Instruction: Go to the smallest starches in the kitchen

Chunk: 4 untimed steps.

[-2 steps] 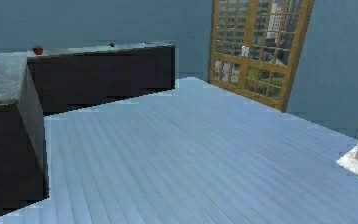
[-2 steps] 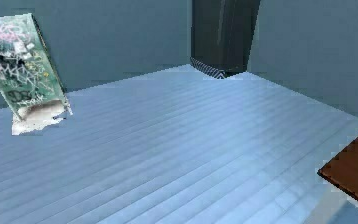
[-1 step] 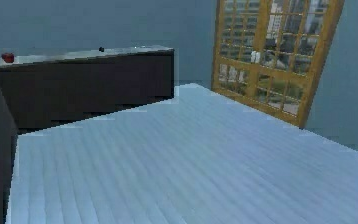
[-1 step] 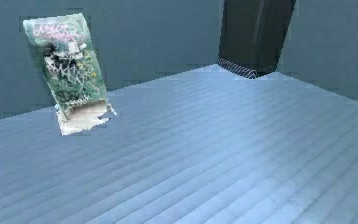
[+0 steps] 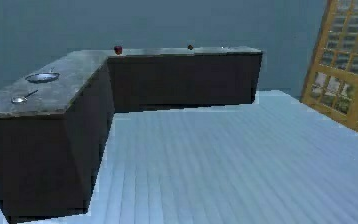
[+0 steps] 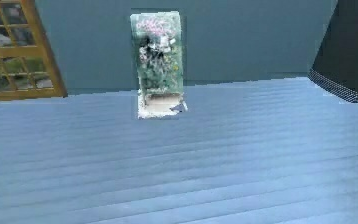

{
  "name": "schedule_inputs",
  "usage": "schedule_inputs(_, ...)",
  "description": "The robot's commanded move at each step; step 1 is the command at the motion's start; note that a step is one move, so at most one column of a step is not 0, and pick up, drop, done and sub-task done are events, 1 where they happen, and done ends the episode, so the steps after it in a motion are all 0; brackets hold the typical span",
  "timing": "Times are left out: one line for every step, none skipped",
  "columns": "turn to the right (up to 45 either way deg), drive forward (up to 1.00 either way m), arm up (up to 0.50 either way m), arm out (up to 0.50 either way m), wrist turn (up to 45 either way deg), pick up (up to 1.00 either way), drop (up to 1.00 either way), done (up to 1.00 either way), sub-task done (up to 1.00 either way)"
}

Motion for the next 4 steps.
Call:
schedule_inputs(0.0,1.0,0.0,0.0,0.0,0.0,0.0,0.0,0.0)
schedule_inputs(-3.0,0.0,0.0,0.0,0.0,0.0,0.0,0.0,0.0)
schedule_inputs(0.0,1.0,0.0,0.0,0.0,0.0,0.0,0.0,0.0)
schedule_inputs(0.0,0.5,0.0,0.0,0.0,0.0,0.0,0.0,0.0)
